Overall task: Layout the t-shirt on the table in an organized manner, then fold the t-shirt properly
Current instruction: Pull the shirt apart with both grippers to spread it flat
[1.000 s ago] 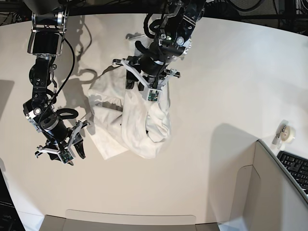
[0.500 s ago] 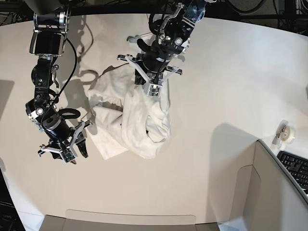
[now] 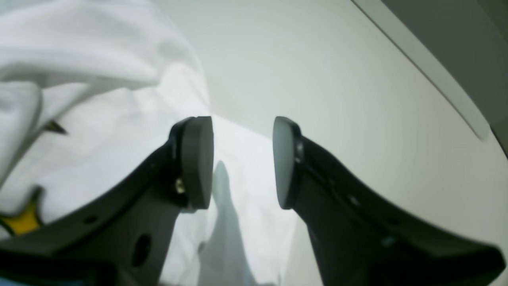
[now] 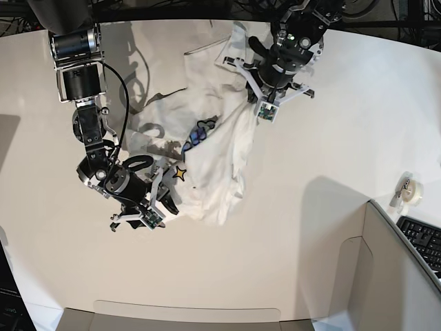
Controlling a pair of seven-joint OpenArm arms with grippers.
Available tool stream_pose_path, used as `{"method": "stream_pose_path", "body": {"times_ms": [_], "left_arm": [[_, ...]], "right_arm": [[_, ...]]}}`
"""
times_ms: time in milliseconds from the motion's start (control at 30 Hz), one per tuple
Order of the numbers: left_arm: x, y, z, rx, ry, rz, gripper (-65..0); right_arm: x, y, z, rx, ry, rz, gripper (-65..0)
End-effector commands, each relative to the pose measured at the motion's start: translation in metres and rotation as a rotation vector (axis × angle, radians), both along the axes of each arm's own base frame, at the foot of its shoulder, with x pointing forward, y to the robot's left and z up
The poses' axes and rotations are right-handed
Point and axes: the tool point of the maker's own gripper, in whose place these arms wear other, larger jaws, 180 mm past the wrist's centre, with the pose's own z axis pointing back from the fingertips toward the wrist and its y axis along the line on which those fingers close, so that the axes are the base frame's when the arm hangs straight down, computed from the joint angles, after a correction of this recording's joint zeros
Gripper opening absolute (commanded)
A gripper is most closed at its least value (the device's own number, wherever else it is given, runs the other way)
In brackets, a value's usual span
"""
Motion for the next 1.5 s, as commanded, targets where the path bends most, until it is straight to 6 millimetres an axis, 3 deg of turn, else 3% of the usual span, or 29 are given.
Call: {"method": "stream_pose_path", "body": {"times_ms": [0, 167, 267, 400, 533, 600, 733, 867, 967, 1033, 1100, 1233, 1333, 1467], "left_arm": [[0.000, 0.006, 0.005, 0.016, -0.023, -0.004, -65.0], [-0.017, 0.019, -0.006, 0.057, 0.017, -0.019, -65.0], [-0.012, 0.035, -0.002, 0.068, 0.003, 0.031, -65.0], [0.013, 0.077, 0.022, 0.094, -0.095, 0.159, -65.0], [0.042, 0.127, 0.051, 0.126, -0.245, 0.298, -65.0], [0.047, 0.137, 0.058, 0.112, -0.278, 0.358, -65.0], [0.063, 0.143, 0.073, 0.079, -0.328, 0.425, -65.0], [0.077, 0.144, 0.083, 0.071, -0.337, 0.436, -65.0], [0.089, 0.148, 0.096, 0.075, -0.368, 0.443, -65.0], [0.098, 0.156, 0.104, 0.087, -0.384, 0.455, -65.0], [0.108, 0.165, 0.117, 0.100, -0.406, 0.463, -65.0], [0.126, 0.170, 0.132, 0.109, -0.421, 0.467, -65.0], [0.140, 0.171, 0.139, 0.095, -0.422, 0.479, -65.0], [0.149, 0.156, 0.127, 0.100, -0.385, 0.427, -65.0]], "right_arm": [[0.014, 0.005, 0.033, 0.032, -0.081, 0.022, -40.6], [0.029, 0.009, 0.059, 0.029, -0.137, 0.032, -40.6], [0.035, 0.008, 0.071, 0.030, -0.162, 0.029, -40.6], [0.036, 0.008, 0.075, 0.027, -0.170, 0.031, -40.6], [0.035, 0.042, 0.079, 0.078, -0.171, 0.065, -40.6], [0.033, 0.057, 0.079, 0.072, -0.173, 0.080, -40.6], [0.029, 0.094, 0.050, 0.011, -0.121, 0.109, -40.6], [0.013, 0.114, -0.015, -0.210, -0.023, 0.172, -40.6], [-0.011, 0.111, -0.058, -0.331, 0.035, 0.218, -40.8], [-0.022, 0.109, -0.069, -0.347, 0.051, 0.227, -41.8], [-0.031, 0.092, -0.078, -0.388, 0.070, 0.197, -46.4], [-0.044, 0.050, -0.072, -0.511, 0.058, 0.117, -54.6], [-0.063, 0.031, -0.057, -0.576, 0.031, 0.078, -55.2], [-0.091, 0.020, -0.031, -0.611, -0.020, 0.022, -55.1]]}}
